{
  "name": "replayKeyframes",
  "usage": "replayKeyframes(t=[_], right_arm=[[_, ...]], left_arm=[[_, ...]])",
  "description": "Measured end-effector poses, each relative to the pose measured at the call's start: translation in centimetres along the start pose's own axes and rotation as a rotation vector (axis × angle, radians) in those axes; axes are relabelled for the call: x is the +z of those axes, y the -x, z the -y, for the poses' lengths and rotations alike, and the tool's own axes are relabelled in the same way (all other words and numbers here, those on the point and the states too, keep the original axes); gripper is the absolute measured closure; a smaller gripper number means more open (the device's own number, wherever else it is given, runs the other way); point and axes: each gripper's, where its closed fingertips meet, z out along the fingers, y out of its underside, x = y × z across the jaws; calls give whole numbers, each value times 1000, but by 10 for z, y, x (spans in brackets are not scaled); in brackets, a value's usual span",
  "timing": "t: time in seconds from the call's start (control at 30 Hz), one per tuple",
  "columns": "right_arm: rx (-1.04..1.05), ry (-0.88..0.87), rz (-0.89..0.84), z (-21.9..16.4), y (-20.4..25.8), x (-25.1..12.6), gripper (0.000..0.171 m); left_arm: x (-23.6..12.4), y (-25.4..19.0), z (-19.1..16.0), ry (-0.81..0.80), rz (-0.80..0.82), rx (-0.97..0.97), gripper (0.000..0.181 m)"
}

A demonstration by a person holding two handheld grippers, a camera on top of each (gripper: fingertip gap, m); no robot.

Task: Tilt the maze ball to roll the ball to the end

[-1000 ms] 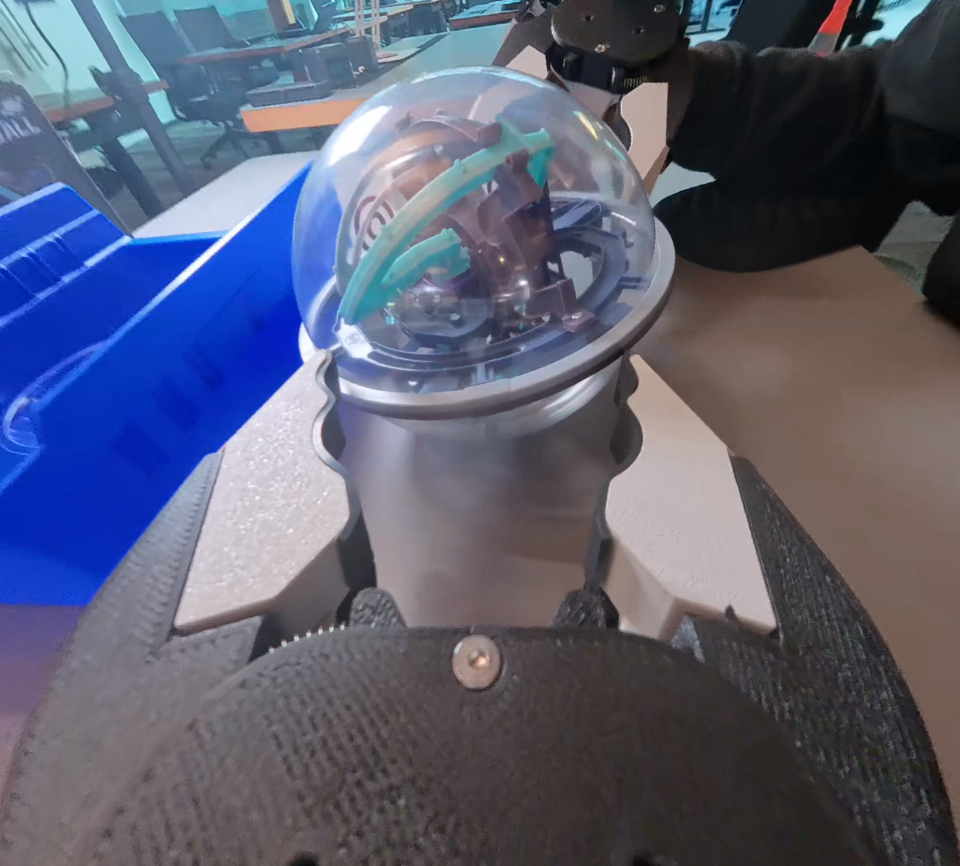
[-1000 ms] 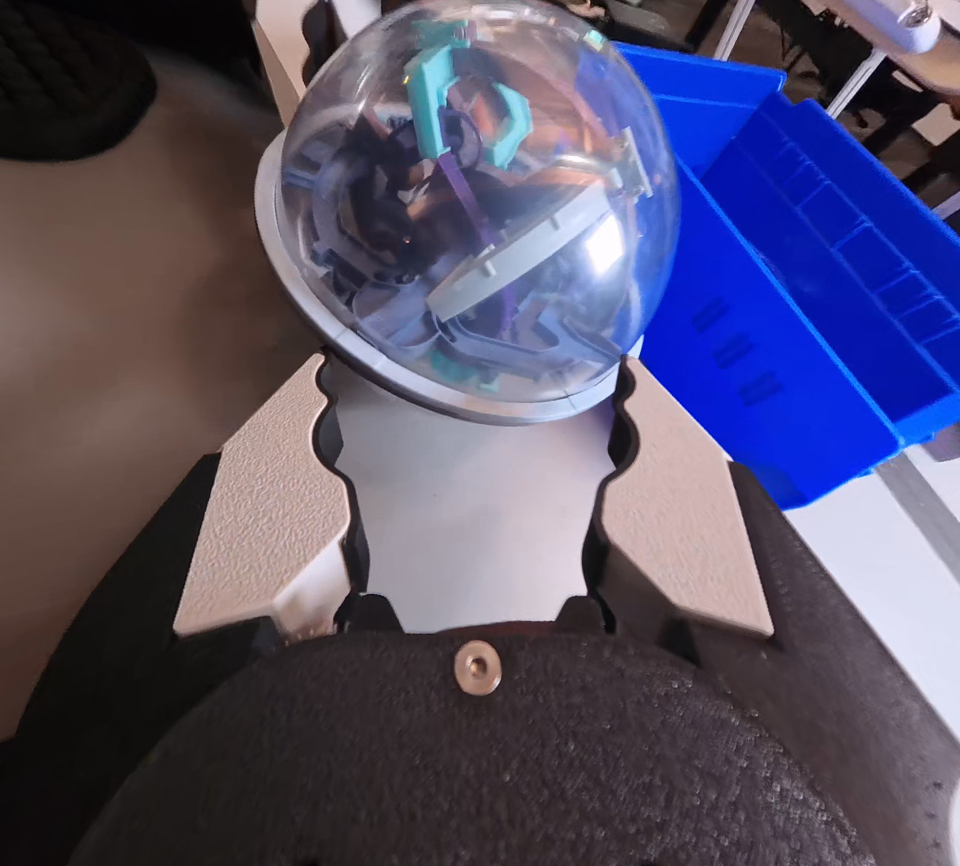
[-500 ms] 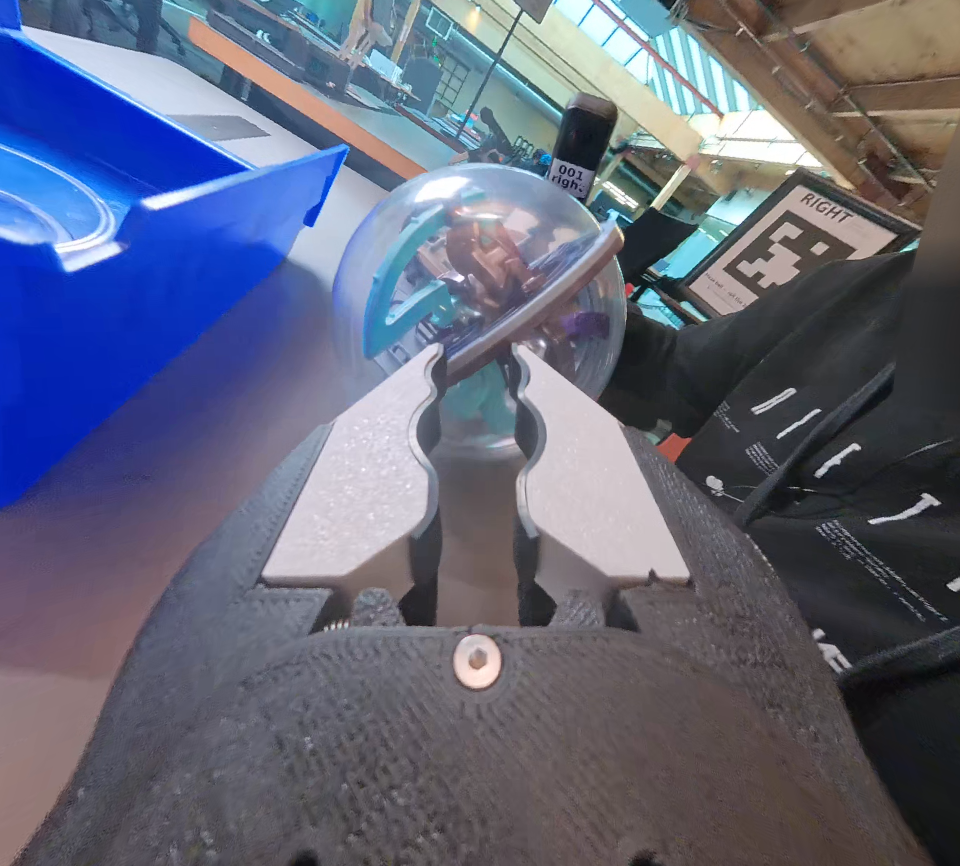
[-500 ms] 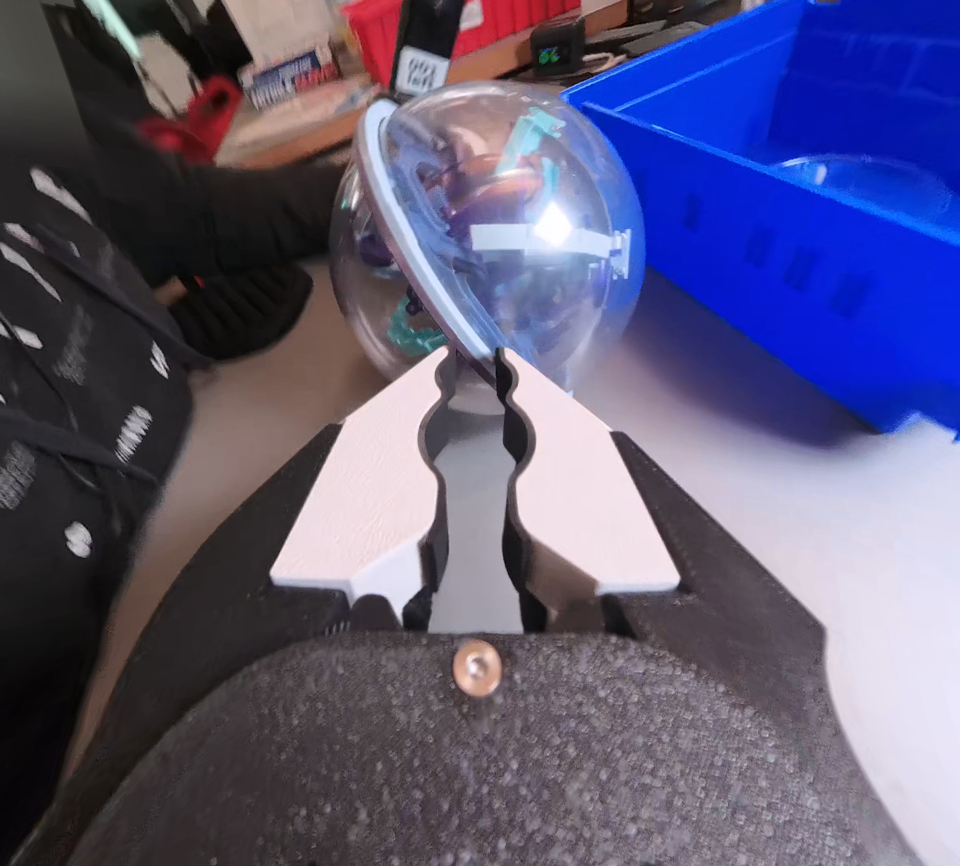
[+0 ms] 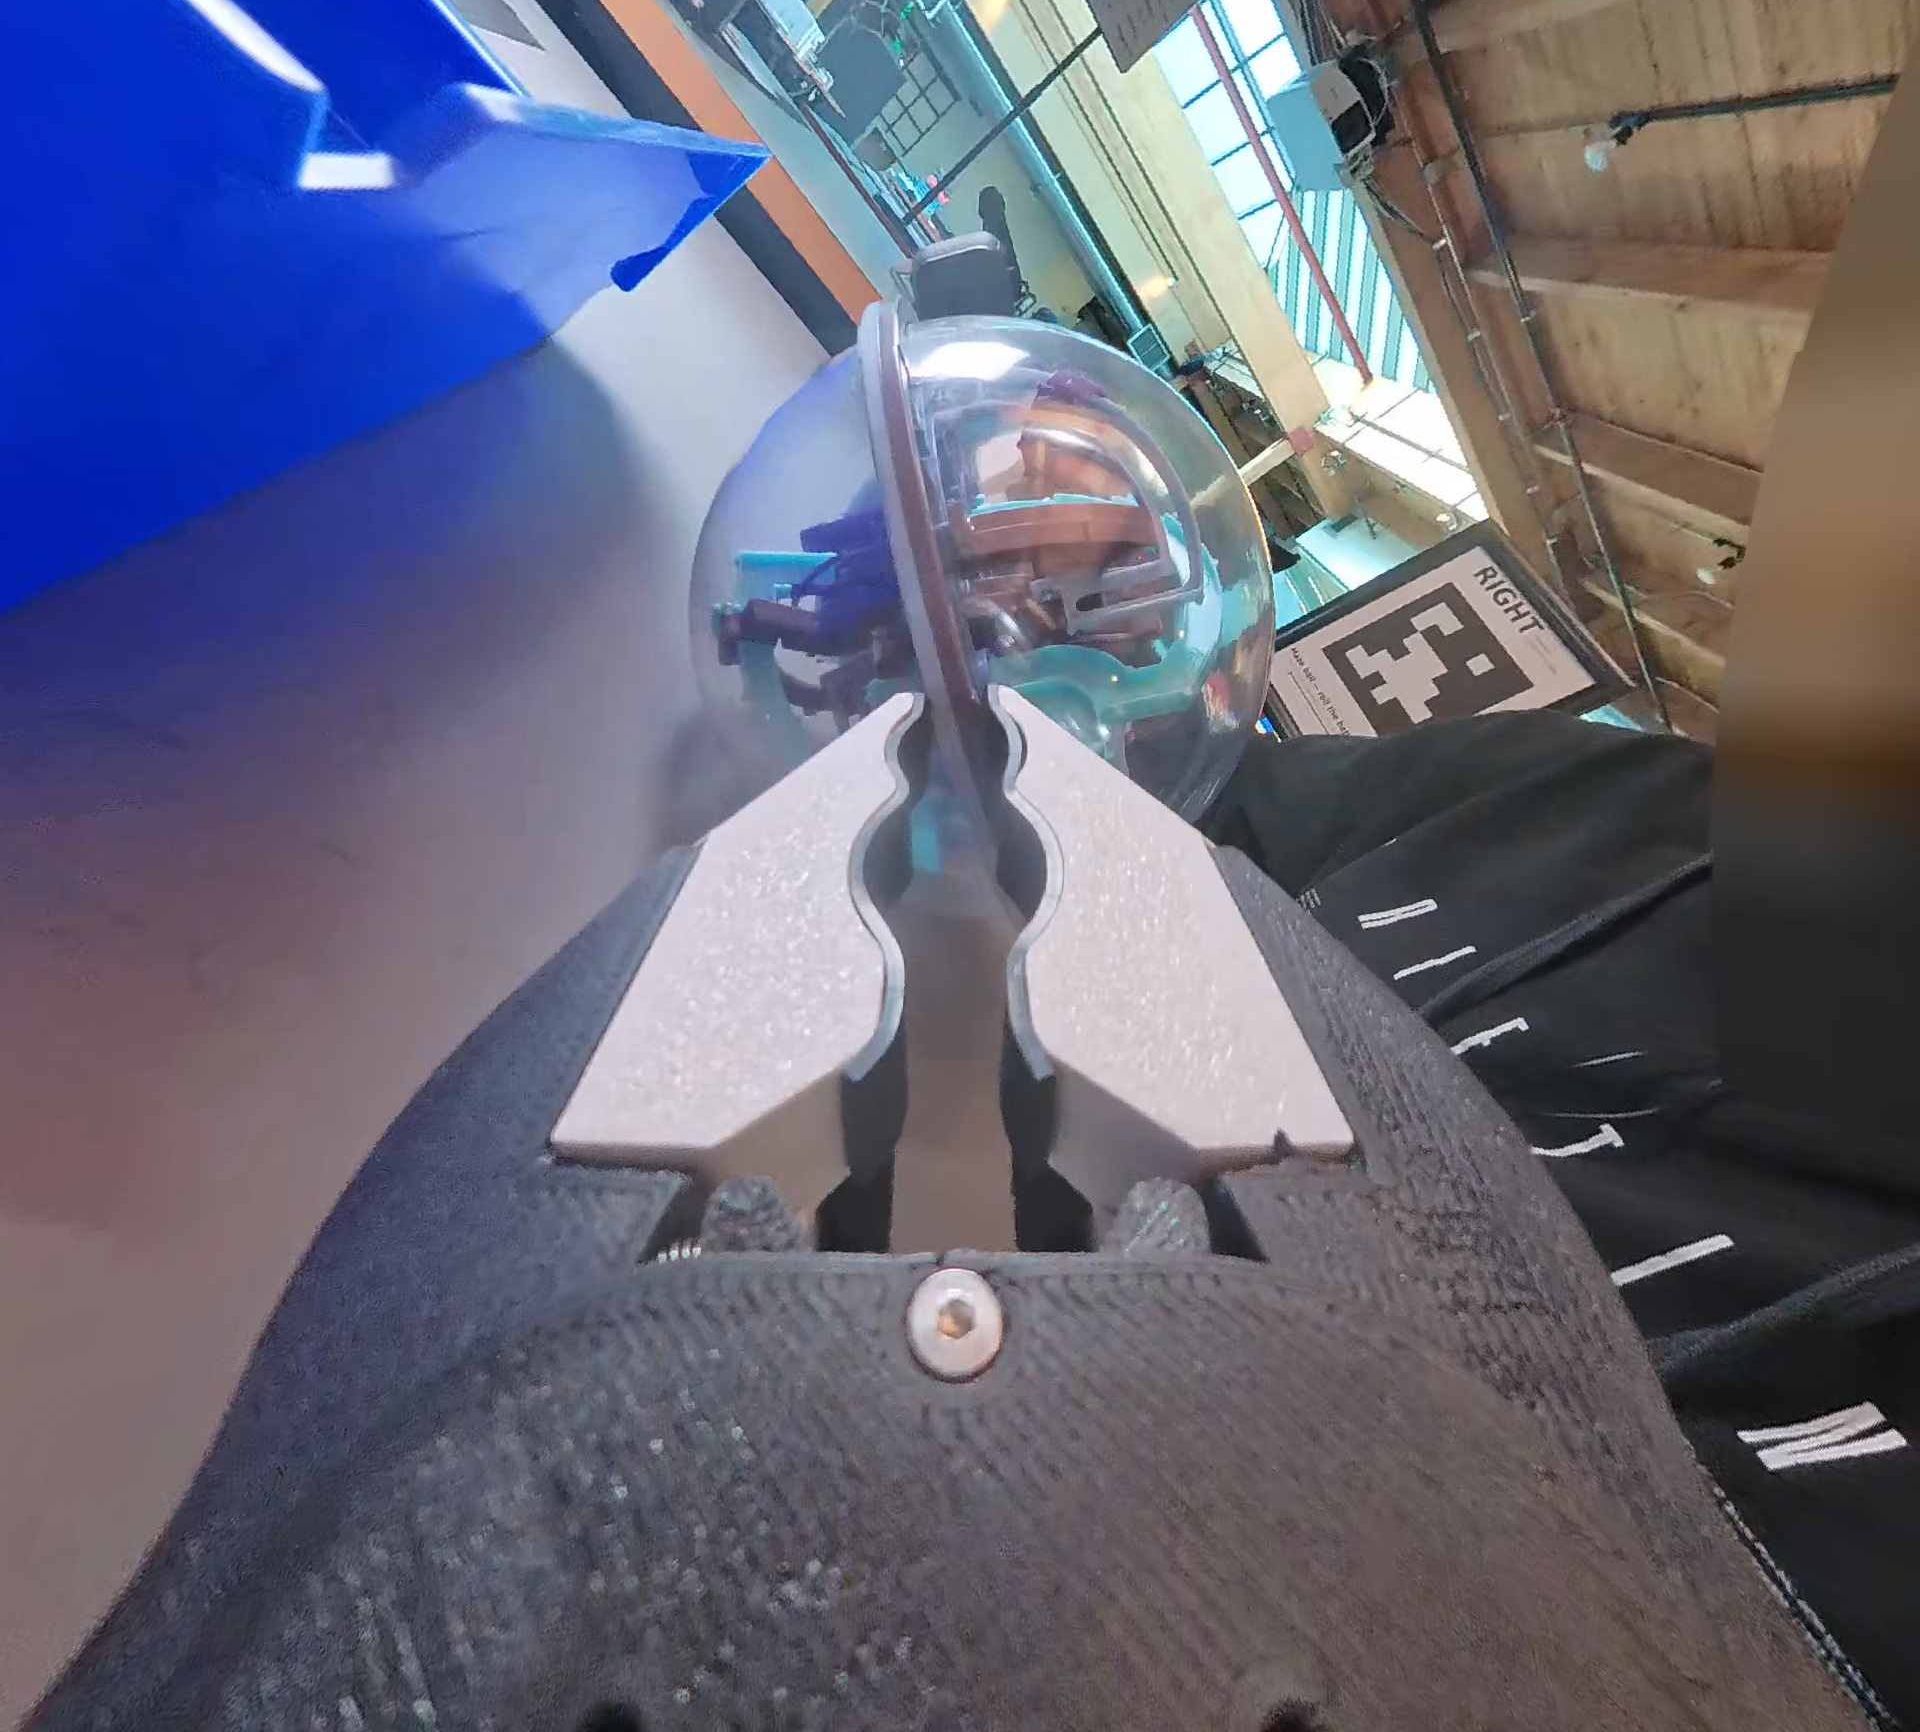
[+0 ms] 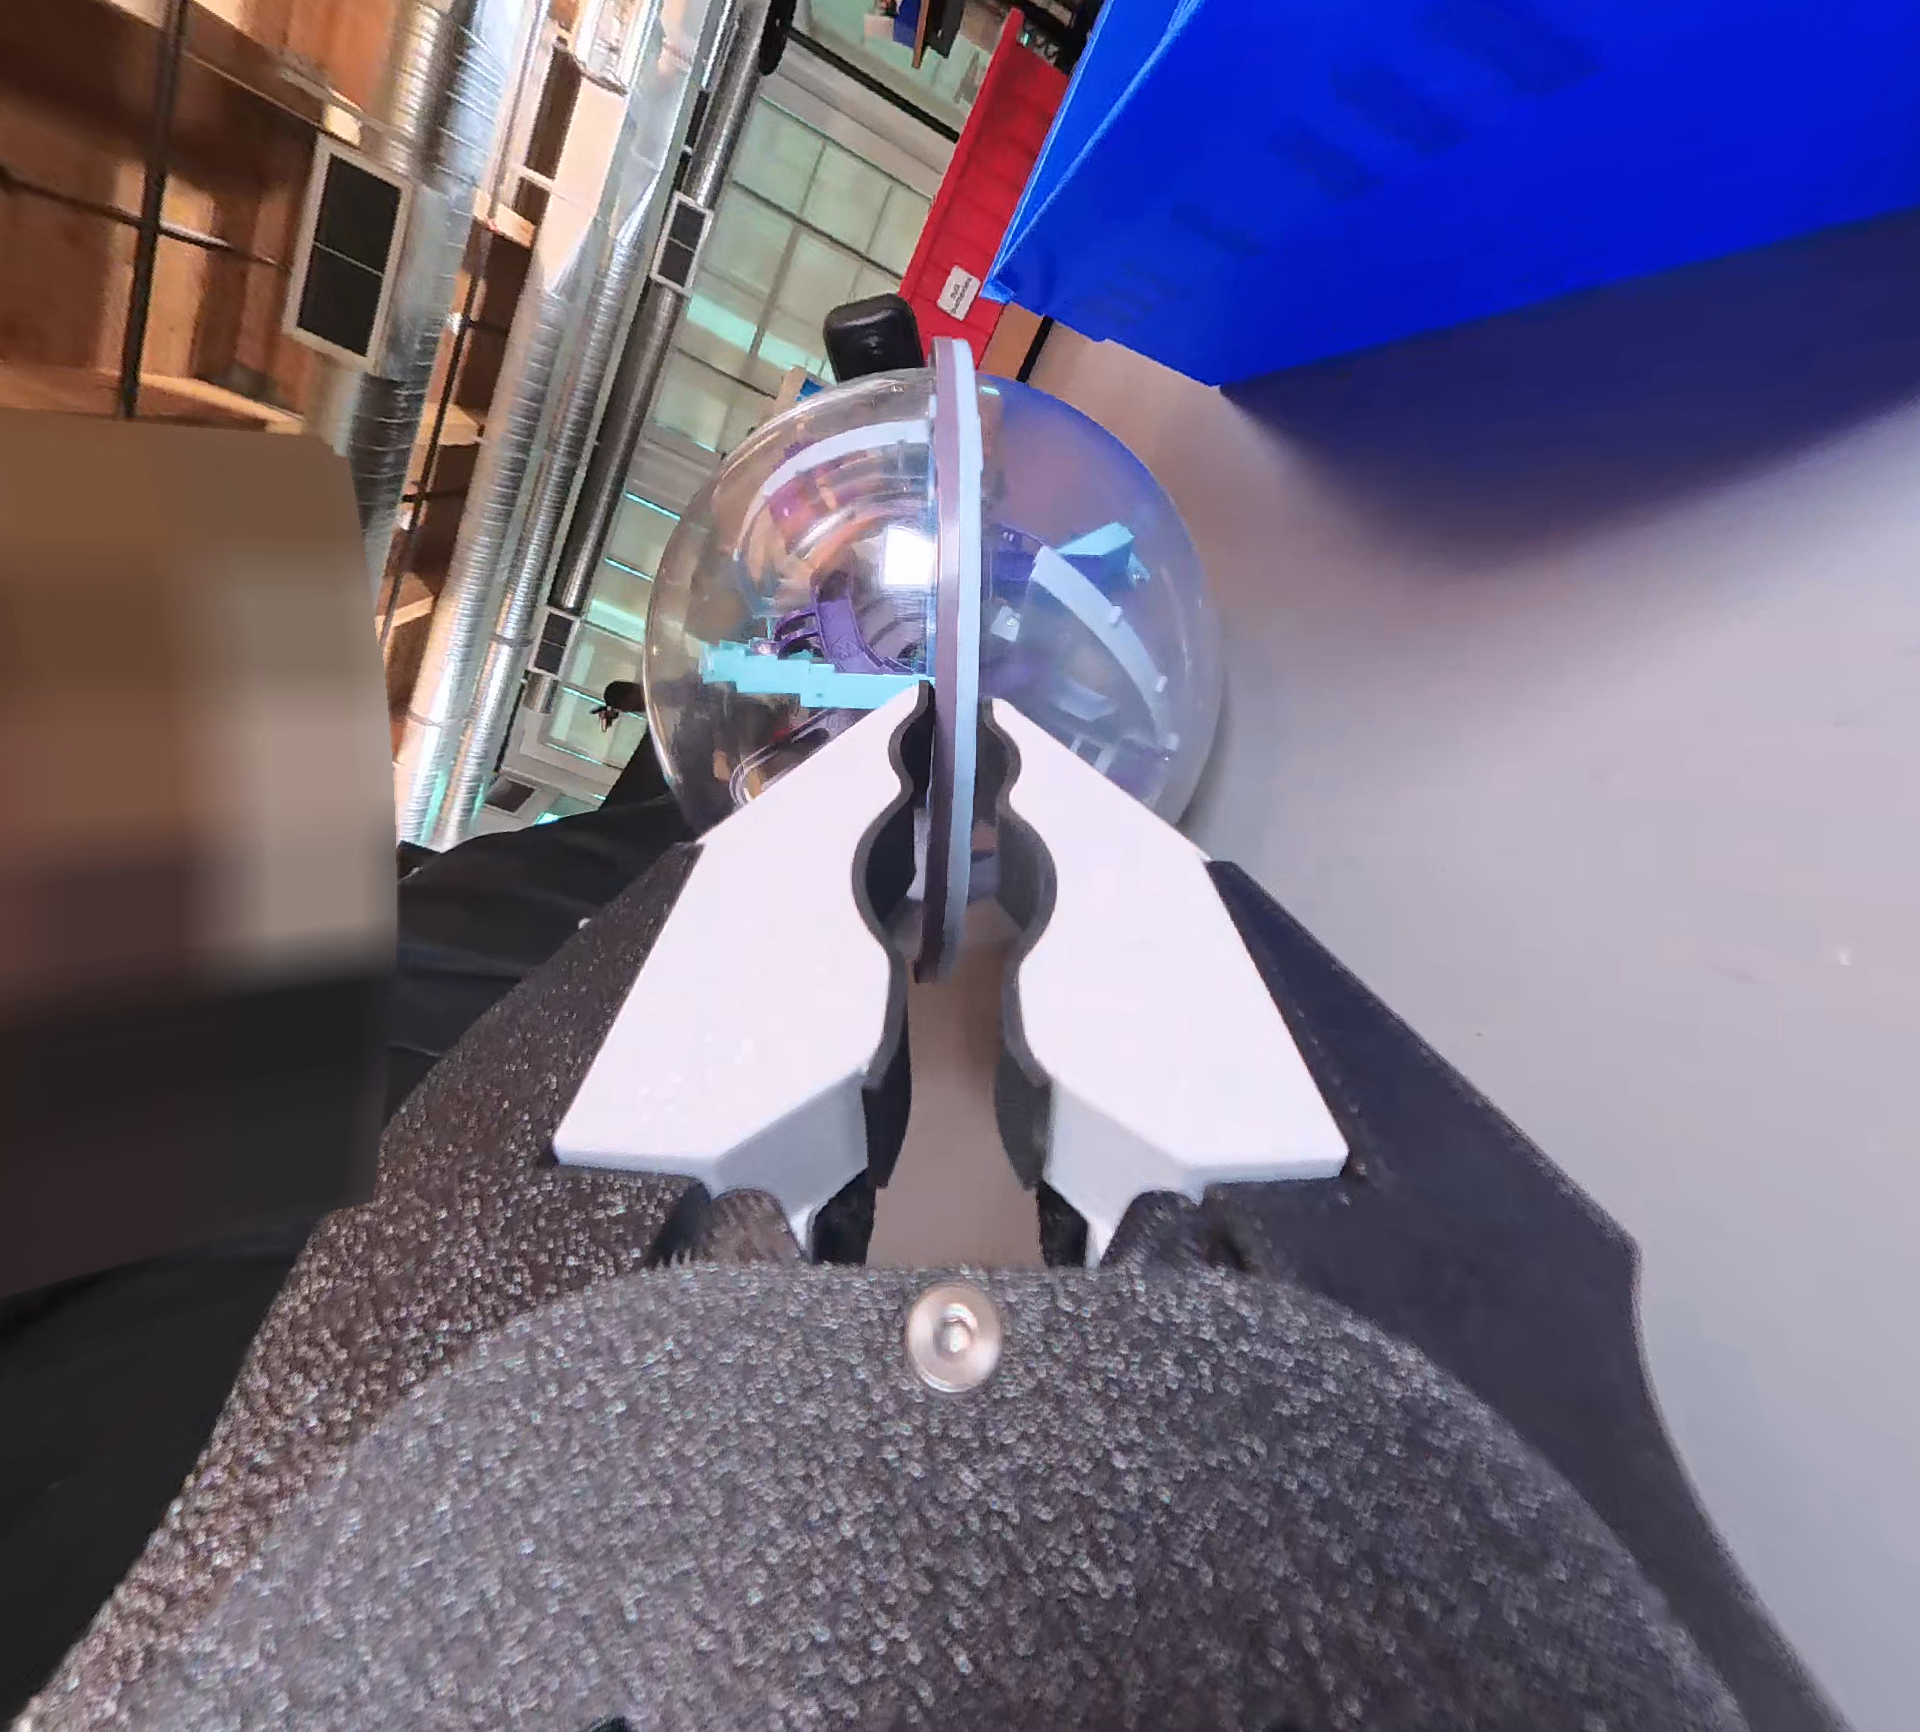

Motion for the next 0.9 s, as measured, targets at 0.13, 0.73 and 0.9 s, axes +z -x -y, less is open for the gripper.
replayKeyframes(t=[0.13, 0.73, 0.9], right_arm=[[7, -34, -5, 5, -3, 0, 162], [-796, 14, -199, 2, 13, -6, 109], [-863, 52, -197, -8, 14, 1, 98]], left_arm=[[0, 5, 2, -26, 3, -31, 174], [-1, -2, 12, -91, -9, 157, 142], [1, -4, 10, -83, -23, 147, 154]])
